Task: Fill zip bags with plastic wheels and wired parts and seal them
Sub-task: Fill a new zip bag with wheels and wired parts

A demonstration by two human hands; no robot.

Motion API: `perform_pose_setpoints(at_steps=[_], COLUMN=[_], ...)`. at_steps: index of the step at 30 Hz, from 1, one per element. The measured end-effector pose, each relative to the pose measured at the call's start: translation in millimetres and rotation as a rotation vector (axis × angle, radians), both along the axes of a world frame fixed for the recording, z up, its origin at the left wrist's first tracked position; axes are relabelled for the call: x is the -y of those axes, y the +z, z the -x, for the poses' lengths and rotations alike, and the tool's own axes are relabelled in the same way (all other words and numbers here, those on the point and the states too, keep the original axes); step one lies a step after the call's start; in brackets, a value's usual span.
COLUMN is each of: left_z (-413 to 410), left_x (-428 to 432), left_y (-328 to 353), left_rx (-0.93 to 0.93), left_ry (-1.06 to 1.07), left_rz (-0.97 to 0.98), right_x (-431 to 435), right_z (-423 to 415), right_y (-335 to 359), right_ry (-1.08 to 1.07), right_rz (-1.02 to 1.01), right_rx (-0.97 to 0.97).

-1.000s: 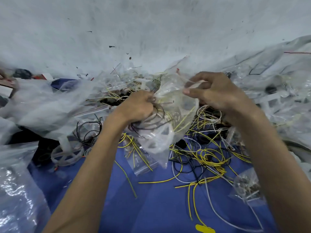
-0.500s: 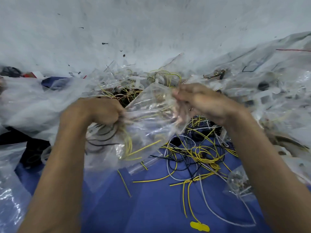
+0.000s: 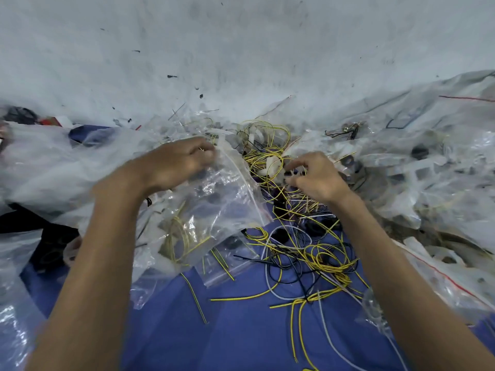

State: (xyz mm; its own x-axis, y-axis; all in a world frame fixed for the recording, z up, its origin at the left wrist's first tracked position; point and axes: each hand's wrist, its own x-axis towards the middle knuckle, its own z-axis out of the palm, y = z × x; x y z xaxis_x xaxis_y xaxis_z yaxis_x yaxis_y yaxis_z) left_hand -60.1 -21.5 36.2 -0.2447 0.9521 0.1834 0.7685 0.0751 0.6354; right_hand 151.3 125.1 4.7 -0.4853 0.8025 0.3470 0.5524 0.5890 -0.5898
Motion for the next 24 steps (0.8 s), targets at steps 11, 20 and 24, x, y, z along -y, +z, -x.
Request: perform_pose_setpoints(at_steps=[11,20,24], left_z=[-29,-50,-42], left_x=[11,2,10], left_y=[16,16,19], left_rx=[-0.194,-0.24,-0.242], left_ry=[-0.103,-0.298,-0.31], left_rz=[0.111,0.182,0.208], right_x=[-36,12,18], right_z=[44,78,81], right_y=[-52,-62,-42], right_ry=[-0.135,0.212,0.263], right_rz=[0.054,0.121,0.071], right_rx=[0.536,0.306,0.441])
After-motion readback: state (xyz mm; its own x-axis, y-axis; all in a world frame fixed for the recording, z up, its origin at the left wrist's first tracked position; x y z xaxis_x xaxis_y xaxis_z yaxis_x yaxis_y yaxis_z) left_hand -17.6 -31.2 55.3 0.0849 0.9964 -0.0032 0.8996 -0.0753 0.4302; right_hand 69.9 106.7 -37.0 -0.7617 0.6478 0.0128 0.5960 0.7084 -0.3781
